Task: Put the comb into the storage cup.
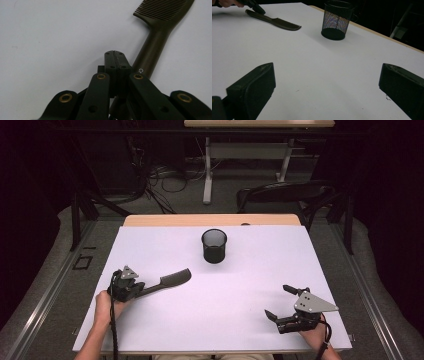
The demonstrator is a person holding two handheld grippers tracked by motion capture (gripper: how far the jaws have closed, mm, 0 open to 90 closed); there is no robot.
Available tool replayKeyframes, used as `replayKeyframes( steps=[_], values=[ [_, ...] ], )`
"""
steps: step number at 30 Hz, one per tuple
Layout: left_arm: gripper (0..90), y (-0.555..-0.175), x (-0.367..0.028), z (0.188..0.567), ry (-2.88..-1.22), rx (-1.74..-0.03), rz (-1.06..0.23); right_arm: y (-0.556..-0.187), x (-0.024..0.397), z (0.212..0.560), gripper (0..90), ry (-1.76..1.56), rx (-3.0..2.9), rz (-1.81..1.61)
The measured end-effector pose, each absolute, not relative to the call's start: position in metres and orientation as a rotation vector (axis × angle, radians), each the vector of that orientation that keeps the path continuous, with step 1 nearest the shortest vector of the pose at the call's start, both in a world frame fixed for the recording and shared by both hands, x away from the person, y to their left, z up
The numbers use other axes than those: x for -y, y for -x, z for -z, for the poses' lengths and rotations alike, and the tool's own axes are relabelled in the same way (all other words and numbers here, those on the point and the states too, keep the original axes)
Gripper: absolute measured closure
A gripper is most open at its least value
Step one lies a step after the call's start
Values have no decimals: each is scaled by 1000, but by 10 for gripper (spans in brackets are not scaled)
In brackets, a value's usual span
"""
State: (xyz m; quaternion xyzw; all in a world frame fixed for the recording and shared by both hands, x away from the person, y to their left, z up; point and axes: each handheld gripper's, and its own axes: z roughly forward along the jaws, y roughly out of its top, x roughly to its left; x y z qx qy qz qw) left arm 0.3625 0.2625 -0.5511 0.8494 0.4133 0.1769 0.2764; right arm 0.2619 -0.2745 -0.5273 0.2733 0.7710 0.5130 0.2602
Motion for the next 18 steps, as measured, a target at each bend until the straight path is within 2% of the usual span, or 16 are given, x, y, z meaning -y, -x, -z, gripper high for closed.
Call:
replayKeyframes(
  steps=[18],
  values=[
    [879, -361, -260, 548, -2308, -1090, -474, -262, 274, 528, 6, -743, -2098, -1391]
  ],
)
